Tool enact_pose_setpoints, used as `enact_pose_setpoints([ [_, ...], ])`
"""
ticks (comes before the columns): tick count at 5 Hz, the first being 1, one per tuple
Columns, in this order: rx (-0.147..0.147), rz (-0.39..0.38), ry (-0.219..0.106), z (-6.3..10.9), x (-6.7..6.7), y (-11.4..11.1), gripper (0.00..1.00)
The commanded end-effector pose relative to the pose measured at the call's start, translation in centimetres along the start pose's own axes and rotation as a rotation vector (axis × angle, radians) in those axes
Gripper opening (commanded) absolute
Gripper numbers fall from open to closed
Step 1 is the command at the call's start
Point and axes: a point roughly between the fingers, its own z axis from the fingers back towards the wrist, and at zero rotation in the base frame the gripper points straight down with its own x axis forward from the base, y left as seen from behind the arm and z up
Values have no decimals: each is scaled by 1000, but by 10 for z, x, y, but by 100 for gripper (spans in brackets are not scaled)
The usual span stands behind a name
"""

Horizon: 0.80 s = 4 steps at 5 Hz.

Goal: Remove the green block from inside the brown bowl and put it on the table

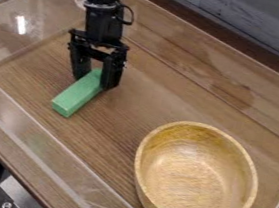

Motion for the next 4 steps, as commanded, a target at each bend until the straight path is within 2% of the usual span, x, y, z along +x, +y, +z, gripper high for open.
enact_pose_setpoints([
  [1, 16, -17, -48, 16, 8, -4, 100],
  [4, 9, -45, -37, 18, 14, -13, 100],
])
